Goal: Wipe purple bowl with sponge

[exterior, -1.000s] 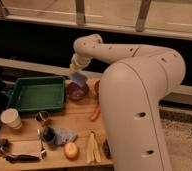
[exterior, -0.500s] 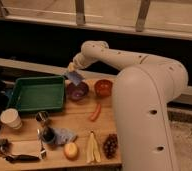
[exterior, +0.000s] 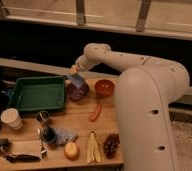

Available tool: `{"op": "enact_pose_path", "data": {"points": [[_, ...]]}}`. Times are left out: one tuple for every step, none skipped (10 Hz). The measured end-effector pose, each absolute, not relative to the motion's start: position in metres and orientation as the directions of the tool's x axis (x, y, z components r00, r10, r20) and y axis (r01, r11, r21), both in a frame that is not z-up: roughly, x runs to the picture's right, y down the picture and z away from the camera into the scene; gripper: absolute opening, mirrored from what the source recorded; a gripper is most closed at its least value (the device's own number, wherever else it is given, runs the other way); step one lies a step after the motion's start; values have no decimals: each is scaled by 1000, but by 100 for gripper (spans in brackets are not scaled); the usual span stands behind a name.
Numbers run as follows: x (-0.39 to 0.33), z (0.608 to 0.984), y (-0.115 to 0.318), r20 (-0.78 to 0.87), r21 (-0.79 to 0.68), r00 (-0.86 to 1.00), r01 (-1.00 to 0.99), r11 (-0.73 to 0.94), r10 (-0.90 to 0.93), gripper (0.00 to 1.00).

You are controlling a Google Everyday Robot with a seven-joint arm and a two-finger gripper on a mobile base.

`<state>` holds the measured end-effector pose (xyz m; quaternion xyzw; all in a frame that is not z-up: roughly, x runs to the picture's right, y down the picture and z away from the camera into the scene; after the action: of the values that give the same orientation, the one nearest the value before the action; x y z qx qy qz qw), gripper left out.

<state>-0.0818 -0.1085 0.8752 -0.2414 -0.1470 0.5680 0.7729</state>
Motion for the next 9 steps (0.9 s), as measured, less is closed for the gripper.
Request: {"op": "enact_pose_path", "data": {"points": [[-72, 881, -102, -61, -538, 291, -815, 214, 955, 0], [-70, 885, -98, -76, -544, 274, -817, 191, 959, 0], [-70, 889, -94, -88, -548, 267, -818, 177, 960, 0], [-69, 895, -91, -98, -550, 261, -818, 166, 960, 0], [-69, 901, -89, -103, -555, 255, -817, 158, 961, 0], [-69, 908, -88, -105, -559, 250, -815, 151, 963, 0], [-72, 913, -86, -106, -563, 248, -813, 147, 963, 0], [-76, 921, -85, -105, -569, 243, -810, 142, 964, 0], [-77, 928, -81, -108, -571, 239, -809, 137, 965, 0]]}}
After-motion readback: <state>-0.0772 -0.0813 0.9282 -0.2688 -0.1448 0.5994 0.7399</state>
